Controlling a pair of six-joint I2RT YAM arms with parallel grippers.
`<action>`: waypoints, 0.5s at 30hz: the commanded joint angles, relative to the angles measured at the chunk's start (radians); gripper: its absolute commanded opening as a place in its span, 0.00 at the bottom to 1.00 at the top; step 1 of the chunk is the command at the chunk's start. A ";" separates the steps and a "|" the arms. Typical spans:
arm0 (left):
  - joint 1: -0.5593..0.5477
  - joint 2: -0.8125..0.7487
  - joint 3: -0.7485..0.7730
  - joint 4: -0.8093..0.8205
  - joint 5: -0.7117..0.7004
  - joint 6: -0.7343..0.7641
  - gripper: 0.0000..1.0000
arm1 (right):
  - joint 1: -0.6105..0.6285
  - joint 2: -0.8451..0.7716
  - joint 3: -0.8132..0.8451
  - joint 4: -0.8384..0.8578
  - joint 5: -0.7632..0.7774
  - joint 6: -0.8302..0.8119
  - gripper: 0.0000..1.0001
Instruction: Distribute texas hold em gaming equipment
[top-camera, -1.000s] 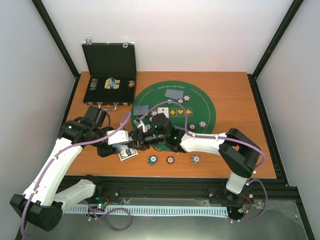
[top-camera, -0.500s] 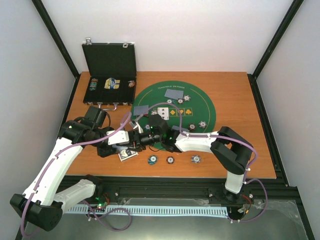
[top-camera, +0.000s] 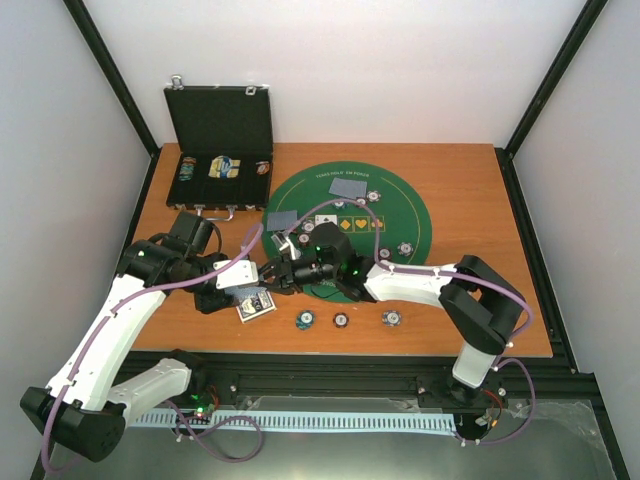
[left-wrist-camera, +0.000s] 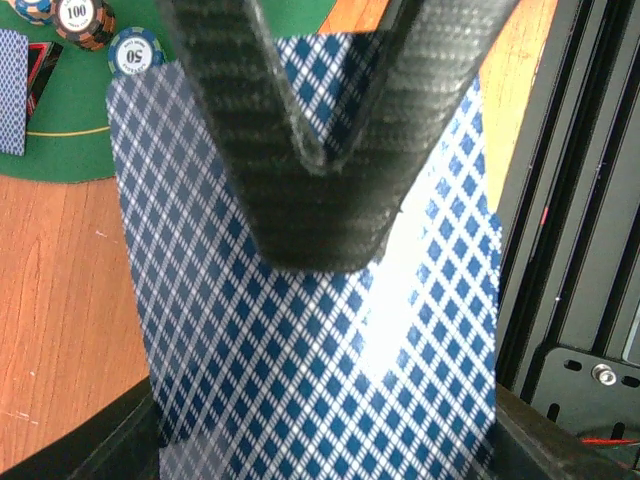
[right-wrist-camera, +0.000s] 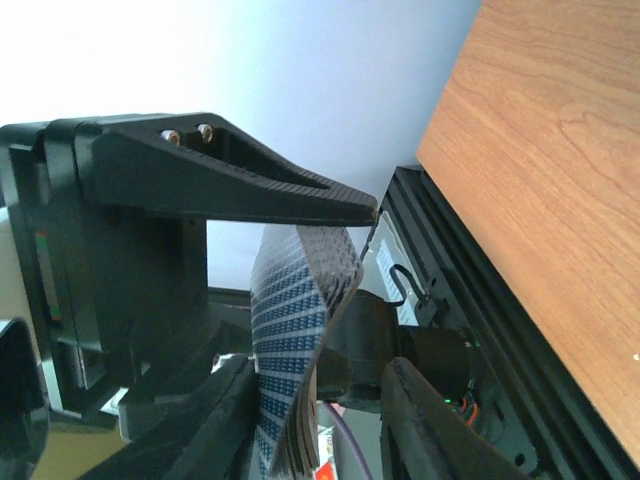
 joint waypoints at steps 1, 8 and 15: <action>0.001 -0.009 0.028 -0.011 0.017 0.015 0.15 | -0.026 -0.017 -0.043 -0.105 0.046 -0.020 0.29; 0.001 -0.004 0.015 -0.002 0.009 0.016 0.16 | -0.040 -0.067 -0.047 -0.133 0.057 -0.025 0.06; 0.001 -0.003 0.009 0.001 0.002 0.017 0.15 | -0.088 -0.145 -0.081 -0.157 0.054 -0.028 0.03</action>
